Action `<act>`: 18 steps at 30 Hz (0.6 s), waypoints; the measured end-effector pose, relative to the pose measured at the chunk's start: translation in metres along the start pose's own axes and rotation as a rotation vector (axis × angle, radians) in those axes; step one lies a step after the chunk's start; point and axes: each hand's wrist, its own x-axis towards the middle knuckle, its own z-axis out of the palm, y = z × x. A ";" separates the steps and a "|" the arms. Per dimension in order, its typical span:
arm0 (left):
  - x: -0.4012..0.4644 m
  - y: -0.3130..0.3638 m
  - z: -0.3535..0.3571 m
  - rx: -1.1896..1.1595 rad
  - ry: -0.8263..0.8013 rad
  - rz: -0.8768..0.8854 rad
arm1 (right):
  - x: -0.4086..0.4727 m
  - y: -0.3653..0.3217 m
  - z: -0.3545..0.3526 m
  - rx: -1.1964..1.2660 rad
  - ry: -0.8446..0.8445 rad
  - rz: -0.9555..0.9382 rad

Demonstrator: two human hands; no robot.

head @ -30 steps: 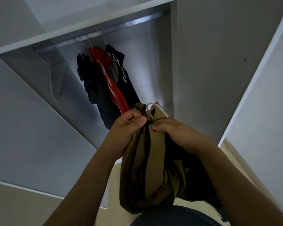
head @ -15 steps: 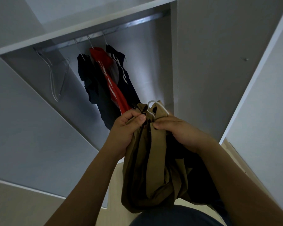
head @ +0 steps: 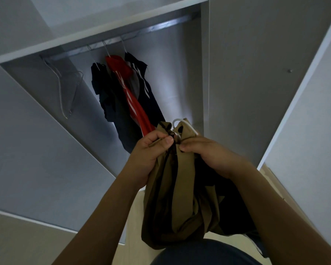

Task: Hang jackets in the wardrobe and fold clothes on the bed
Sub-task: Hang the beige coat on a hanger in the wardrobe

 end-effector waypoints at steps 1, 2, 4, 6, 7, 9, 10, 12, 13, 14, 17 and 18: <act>0.000 0.000 0.000 0.005 -0.001 -0.004 | 0.000 0.000 0.000 0.001 -0.006 -0.001; 0.000 0.001 0.000 0.009 -0.001 -0.009 | 0.000 0.001 0.000 0.007 -0.009 0.002; 0.000 0.001 0.000 -0.003 0.001 -0.021 | 0.000 0.001 0.000 0.012 -0.007 0.010; -0.001 0.000 0.000 -0.048 0.006 -0.044 | -0.001 0.000 0.001 0.004 0.002 0.004; -0.001 -0.001 -0.001 -0.086 0.005 -0.060 | -0.001 0.000 0.001 -0.009 0.008 -0.001; -0.004 -0.002 -0.002 -0.188 0.001 -0.087 | -0.003 -0.001 0.000 -0.027 0.013 -0.011; -0.005 -0.003 -0.002 -0.230 0.004 -0.087 | -0.004 -0.001 -0.001 -0.023 0.012 -0.013; -0.006 -0.004 -0.002 -0.261 0.023 -0.070 | -0.006 -0.002 -0.001 -0.021 0.010 -0.022; -0.006 -0.004 -0.001 -0.255 0.037 -0.056 | -0.007 -0.003 -0.001 -0.032 0.007 -0.027; -0.007 -0.004 -0.001 -0.241 0.050 -0.039 | -0.008 -0.004 0.000 -0.046 0.001 -0.033; -0.007 -0.003 0.002 -0.139 0.083 0.014 | -0.009 -0.004 0.001 -0.075 -0.008 -0.036; -0.007 -0.003 0.003 -0.100 0.094 0.027 | -0.009 -0.005 0.001 -0.074 -0.010 -0.034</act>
